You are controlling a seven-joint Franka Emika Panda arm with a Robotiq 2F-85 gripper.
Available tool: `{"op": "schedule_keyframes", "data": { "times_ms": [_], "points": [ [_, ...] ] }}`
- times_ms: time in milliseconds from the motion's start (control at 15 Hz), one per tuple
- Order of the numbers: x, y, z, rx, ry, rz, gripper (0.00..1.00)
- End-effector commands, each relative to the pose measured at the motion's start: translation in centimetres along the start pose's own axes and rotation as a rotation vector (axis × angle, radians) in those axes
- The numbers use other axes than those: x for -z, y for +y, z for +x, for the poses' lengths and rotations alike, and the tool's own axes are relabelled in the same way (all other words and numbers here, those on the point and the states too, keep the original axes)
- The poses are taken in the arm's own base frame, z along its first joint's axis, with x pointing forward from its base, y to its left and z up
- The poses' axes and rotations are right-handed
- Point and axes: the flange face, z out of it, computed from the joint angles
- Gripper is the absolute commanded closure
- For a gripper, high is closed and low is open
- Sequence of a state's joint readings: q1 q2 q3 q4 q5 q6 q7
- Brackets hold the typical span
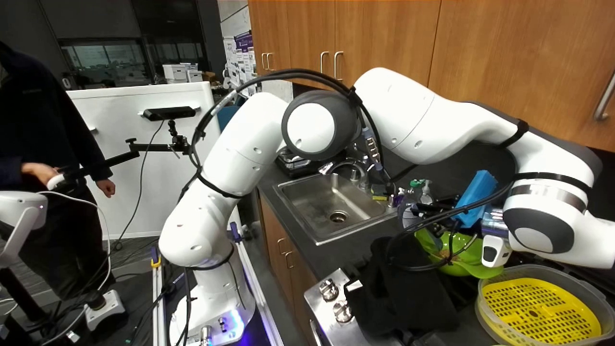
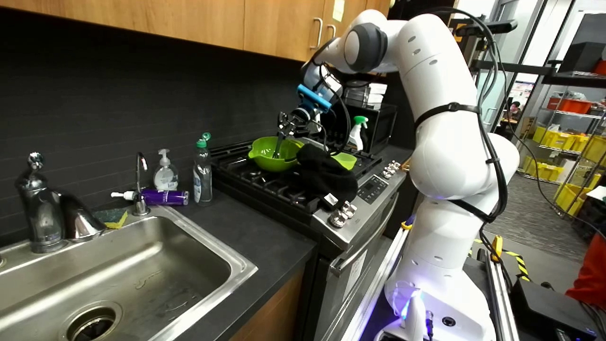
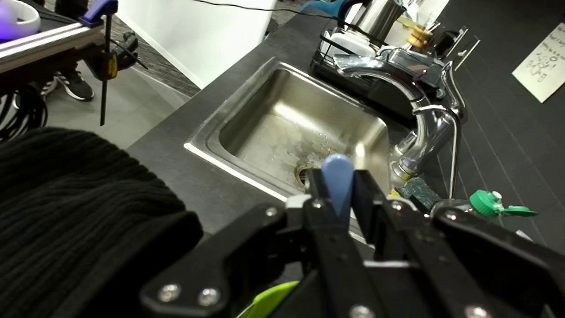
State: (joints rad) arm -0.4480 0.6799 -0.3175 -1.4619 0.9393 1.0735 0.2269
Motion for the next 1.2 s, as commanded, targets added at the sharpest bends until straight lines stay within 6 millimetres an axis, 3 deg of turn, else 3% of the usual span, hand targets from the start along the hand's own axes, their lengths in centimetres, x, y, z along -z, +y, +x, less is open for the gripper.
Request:
{"op": "schedule_keyframes", "data": {
  "times_ms": [0, 400, 1133],
  "points": [
    [0.5, 0.3, 1.0, -0.021, -0.018, -0.027, 0.95],
    [0.8, 0.8, 2.3, -0.036, -0.021, -0.033, 0.95],
    [3.4, 1.8, 3.3, -0.05, 0.019, -0.014, 0.95]
  ]
}}
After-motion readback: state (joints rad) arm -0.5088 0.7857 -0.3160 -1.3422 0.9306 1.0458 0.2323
